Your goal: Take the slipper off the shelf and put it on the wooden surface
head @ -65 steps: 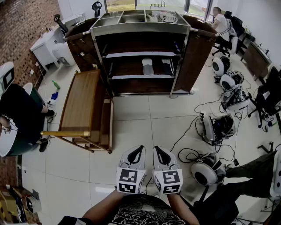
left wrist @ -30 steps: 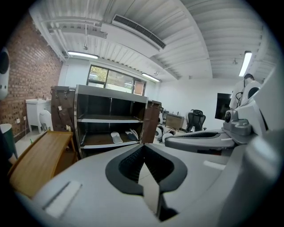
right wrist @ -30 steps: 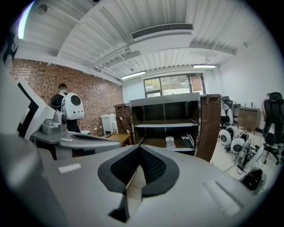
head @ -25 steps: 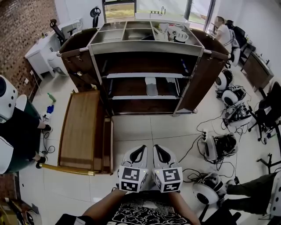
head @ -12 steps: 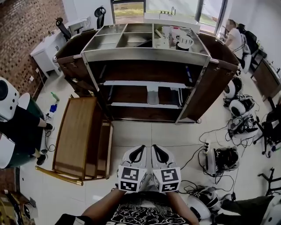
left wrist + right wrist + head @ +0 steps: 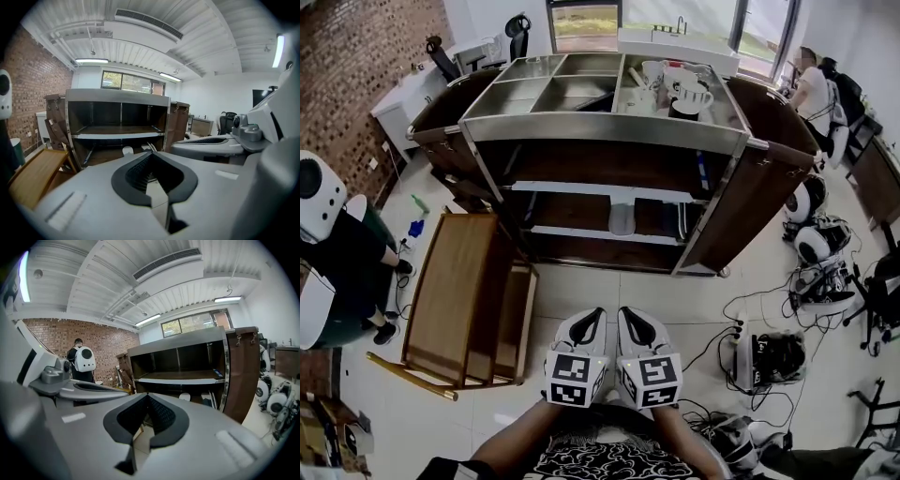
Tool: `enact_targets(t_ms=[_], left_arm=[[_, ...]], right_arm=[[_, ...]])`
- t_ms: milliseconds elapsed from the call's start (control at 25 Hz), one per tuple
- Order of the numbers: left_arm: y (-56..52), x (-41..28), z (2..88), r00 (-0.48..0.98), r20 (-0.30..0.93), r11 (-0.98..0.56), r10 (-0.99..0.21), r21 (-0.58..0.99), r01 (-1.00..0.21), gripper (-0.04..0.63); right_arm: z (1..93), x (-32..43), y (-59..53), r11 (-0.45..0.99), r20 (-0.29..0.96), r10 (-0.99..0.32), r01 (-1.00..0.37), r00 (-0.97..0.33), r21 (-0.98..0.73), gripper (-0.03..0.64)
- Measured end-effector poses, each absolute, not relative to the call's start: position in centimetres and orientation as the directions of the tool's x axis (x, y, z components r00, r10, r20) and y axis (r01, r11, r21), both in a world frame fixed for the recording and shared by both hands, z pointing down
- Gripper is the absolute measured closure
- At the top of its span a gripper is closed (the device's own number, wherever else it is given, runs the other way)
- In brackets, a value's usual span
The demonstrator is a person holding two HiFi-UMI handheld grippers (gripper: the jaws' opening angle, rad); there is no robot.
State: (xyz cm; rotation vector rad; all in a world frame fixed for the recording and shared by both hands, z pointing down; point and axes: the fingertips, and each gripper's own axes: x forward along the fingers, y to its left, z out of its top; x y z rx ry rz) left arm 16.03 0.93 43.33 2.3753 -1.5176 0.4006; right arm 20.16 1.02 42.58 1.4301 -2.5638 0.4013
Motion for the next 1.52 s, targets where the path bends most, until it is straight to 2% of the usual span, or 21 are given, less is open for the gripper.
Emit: enact_targets(t_ms=[560,1160,1520], left_arm=[[-7.7,14.1,45.1,0.393,0.4,-0.367,-0.828,0.142,-0.919,0.59],[-18.0,9.8,45.2,0.454,0.383,-0.419,-0.804,0.177,-0.891,0.591],[-21.3,8.3,46.8,0.484,0.383,-0.433,-0.787,0.217,-0.875,0.591]], right_arm=[[44.5,17.6,-7.3,0.537,0.328,-0.769,-0.833,-0.549,-0.135,0.614],[45.3,13.6,-17.9,0.492,0.366,-0.791,-0.865,-0.49,-0.096,0.614],[47.2,14.0,-22.5,0.455,0.388,-0.802,-0.886,-0.454,-0.095,0.606]])
